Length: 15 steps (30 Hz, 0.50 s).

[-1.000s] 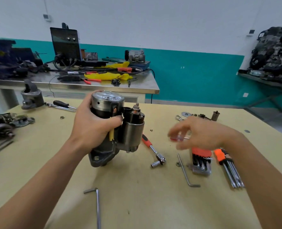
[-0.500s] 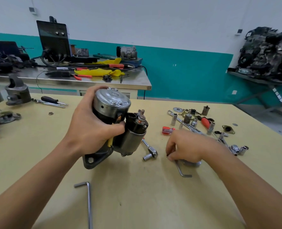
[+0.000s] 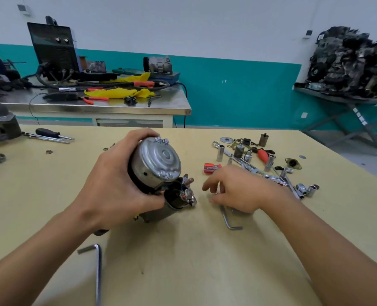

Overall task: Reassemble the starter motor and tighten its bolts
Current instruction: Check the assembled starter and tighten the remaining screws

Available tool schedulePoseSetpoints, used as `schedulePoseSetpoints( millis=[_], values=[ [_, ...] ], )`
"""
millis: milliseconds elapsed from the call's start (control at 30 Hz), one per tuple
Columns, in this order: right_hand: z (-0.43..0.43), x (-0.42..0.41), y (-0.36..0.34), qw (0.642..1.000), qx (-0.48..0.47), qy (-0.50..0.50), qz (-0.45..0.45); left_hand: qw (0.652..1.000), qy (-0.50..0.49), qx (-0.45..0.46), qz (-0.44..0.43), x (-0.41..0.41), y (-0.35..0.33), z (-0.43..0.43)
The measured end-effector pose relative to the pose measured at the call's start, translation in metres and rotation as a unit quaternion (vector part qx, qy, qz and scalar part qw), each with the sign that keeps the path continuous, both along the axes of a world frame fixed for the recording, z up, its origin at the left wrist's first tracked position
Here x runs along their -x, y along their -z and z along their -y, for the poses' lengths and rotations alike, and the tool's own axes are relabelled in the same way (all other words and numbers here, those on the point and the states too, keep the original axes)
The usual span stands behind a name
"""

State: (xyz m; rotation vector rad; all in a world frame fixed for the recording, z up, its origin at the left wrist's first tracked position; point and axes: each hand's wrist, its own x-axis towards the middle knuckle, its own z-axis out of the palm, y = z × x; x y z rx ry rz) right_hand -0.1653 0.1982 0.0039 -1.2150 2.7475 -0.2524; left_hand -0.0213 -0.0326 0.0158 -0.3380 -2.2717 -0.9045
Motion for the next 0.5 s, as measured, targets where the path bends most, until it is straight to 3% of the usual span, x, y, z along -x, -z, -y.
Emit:
schedulePoseSetpoints(
  millis=[167,500],
  values=[
    [0.009,0.010,0.000,0.998,0.029,0.057,-0.029,1.000,0.007,0.004,0.018,0.003,-0.002,0.004],
    [0.030,0.026,0.013,0.992,-0.057,0.100,-0.055,0.996,0.077,0.007,0.037,0.012,-0.007,0.010]
  ],
)
